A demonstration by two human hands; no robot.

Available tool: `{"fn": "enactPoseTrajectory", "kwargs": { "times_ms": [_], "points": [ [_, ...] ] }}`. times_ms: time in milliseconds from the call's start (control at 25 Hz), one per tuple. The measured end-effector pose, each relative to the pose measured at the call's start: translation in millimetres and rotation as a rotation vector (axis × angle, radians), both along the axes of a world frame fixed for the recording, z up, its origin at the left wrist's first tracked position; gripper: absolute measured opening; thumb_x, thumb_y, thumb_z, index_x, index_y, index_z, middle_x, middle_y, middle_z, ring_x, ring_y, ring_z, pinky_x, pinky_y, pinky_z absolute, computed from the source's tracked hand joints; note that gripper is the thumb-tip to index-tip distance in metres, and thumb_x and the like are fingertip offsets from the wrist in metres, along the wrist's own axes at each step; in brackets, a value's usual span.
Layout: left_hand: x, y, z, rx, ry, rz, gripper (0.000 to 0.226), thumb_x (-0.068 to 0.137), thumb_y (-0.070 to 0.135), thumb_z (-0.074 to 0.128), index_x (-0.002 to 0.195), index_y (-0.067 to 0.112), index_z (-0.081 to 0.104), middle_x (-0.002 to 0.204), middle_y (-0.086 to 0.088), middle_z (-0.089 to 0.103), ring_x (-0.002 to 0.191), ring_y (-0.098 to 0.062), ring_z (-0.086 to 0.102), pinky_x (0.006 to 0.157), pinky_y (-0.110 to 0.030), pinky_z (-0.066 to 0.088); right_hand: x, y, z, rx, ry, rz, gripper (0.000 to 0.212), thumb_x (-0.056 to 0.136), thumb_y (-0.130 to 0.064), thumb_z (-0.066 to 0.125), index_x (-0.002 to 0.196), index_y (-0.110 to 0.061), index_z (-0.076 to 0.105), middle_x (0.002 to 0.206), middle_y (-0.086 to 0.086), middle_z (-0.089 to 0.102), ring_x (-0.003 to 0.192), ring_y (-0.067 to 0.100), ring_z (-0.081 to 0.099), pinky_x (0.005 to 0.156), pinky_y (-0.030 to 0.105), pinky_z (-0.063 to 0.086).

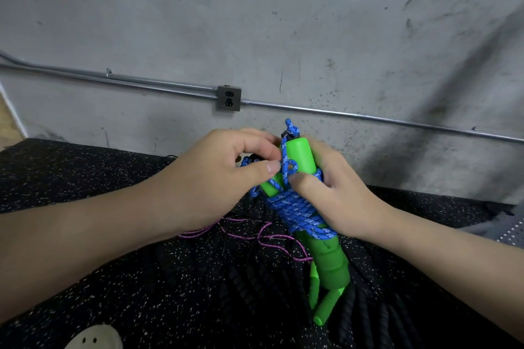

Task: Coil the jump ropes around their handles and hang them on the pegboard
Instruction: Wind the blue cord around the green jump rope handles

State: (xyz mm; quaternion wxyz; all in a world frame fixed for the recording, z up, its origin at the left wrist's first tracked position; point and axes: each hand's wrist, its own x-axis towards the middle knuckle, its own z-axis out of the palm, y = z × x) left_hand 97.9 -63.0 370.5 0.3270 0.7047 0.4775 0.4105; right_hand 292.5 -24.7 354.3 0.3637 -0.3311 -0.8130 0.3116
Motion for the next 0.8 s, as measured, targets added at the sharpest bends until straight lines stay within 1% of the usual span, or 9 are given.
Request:
{"fn": "enactPoseTrajectory", "kwargs": {
  "times_ms": [80,160,280,320,400,520,600,720,800],
  "points": [
    [3.1,-2.2,-0.6,-0.006,-0.09,0.053,0.01,0.084,0.033,0.076,0.091,0.027,0.08,0.115,0.016,0.074,0.106,-0.006,0.069,0.109,-0.042,0.048,-0.1,-1.0,1.4,-0.03,0.032,0.051,0.021,0.079,-0.039,0.05,0.091,-0.024,0.058,0.081,-0.019,0.06,0.076,0.003,0.053,0.072,0.029,0.043],
    [5.9,-4.4,-1.8,-0.01,-0.193,0.134,0.007,0.08,0.031,0.085,0.079,0.03,0.078,0.103,0.01,0.076,0.093,-0.022,0.073,0.101,-0.048,0.054,-1.5,-1.8,3.7,-0.037,0.049,0.062,0.019,0.08,-0.04,0.05,0.089,-0.025,0.058,0.08,-0.017,0.059,0.077,0.006,0.053,0.072,0.033,0.042],
    [5.5,-7.8,-2.3,0.041,-0.178,0.232,0.014,0.076,0.034,0.087,0.073,0.035,0.074,0.098,0.003,0.074,0.071,-0.022,0.063,0.081,-0.036,0.054,-3.0,-2.6,4.9,-0.032,0.025,0.057,0.035,0.081,-0.042,0.05,0.091,-0.01,0.059,0.082,0.008,0.06,0.078,0.023,0.053,0.075,0.051,0.046],
    [4.3,-8.8,-1.6,0.097,-0.117,0.25,0.014,0.076,0.038,0.087,0.072,0.036,0.074,0.098,0.003,0.073,0.07,-0.018,0.06,0.077,-0.034,0.049,-2.9,-2.6,5.4,-0.035,0.019,0.057,0.038,0.081,-0.042,0.049,0.092,-0.007,0.058,0.083,0.016,0.059,0.077,0.026,0.053,0.076,0.054,0.045],
    [2.6,-11.2,0.8,0.201,-0.042,0.233,0.014,0.082,0.034,0.085,0.072,0.036,0.075,0.097,0.007,0.07,0.085,-0.011,0.064,0.083,-0.026,0.046,-2.1,-3.1,6.7,-0.048,0.019,0.049,0.039,0.081,-0.042,0.049,0.09,-0.005,0.056,0.08,0.016,0.055,0.075,0.024,0.05,0.074,0.054,0.044],
    [1.7,-14.9,3.6,0.241,0.027,0.157,0.015,0.086,0.021,0.079,0.078,0.033,0.078,0.099,0.016,0.068,0.099,0.0,0.064,0.086,-0.005,0.037,-0.7,-2.5,7.0,-0.063,0.02,0.029,0.028,0.079,-0.043,0.048,0.083,-0.018,0.058,0.076,-0.007,0.055,0.074,0.01,0.049,0.07,0.042,0.042],
    [2.6,-15.7,2.7,0.229,0.076,0.122,0.013,0.087,0.019,0.077,0.082,0.031,0.078,0.102,0.019,0.068,0.102,0.003,0.063,0.087,-0.004,0.036,-0.4,-2.4,5.6,-0.039,0.003,0.02,0.024,0.08,-0.043,0.047,0.083,-0.022,0.058,0.077,-0.012,0.055,0.074,0.007,0.049,0.07,0.036,0.042],
    [3.4,-14.4,1.0,0.28,0.131,0.172,0.009,0.088,0.023,0.073,0.088,0.031,0.071,0.097,0.018,0.066,0.098,0.005,0.059,0.08,-0.005,0.034,-1.3,-1.7,5.1,-0.015,-0.03,0.008,0.035,0.081,-0.044,0.046,0.087,-0.012,0.057,0.078,-0.006,0.054,0.074,0.009,0.048,0.07,0.042,0.042],
    [4.3,-13.0,2.6,0.36,0.188,0.151,0.009,0.093,0.025,0.069,0.098,0.032,0.067,0.095,0.018,0.062,0.1,-0.001,0.056,0.082,-0.006,0.035,-0.2,-0.3,6.4,-0.045,-0.041,0.0,0.038,0.08,-0.046,0.047,0.088,-0.011,0.057,0.078,-0.004,0.052,0.075,0.009,0.047,0.072,0.046,0.043]
  ]
}}
